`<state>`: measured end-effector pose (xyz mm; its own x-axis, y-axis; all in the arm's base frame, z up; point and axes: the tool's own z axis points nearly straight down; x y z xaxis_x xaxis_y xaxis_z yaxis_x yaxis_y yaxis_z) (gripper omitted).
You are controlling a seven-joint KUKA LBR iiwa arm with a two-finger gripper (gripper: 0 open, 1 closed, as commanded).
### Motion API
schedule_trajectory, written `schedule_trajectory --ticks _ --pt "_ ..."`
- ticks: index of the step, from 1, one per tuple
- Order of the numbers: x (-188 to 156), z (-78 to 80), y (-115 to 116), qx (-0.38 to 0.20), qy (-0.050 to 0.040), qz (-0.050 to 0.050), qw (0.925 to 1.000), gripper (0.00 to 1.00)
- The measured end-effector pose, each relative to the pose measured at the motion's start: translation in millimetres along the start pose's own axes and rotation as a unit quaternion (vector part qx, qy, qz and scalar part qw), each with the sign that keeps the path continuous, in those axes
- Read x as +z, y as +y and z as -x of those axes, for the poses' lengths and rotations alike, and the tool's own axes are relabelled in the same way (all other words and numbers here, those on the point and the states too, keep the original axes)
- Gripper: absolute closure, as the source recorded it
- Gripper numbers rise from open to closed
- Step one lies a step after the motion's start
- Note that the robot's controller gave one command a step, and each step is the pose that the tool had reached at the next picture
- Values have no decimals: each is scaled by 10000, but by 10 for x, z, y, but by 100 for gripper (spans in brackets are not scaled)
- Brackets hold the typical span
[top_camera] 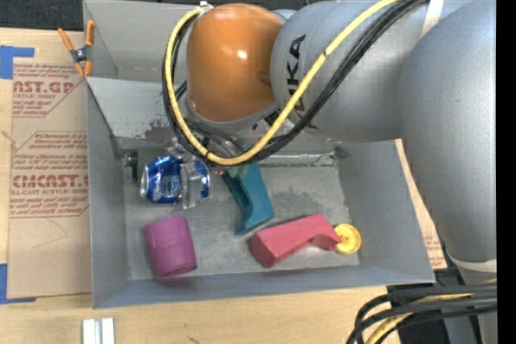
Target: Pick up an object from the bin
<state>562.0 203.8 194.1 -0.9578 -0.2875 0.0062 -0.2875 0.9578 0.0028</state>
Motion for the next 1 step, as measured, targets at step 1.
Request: schedule_trajectory --ticks 1 --pt "-530 -42 35 40 -28 1 10000 100"
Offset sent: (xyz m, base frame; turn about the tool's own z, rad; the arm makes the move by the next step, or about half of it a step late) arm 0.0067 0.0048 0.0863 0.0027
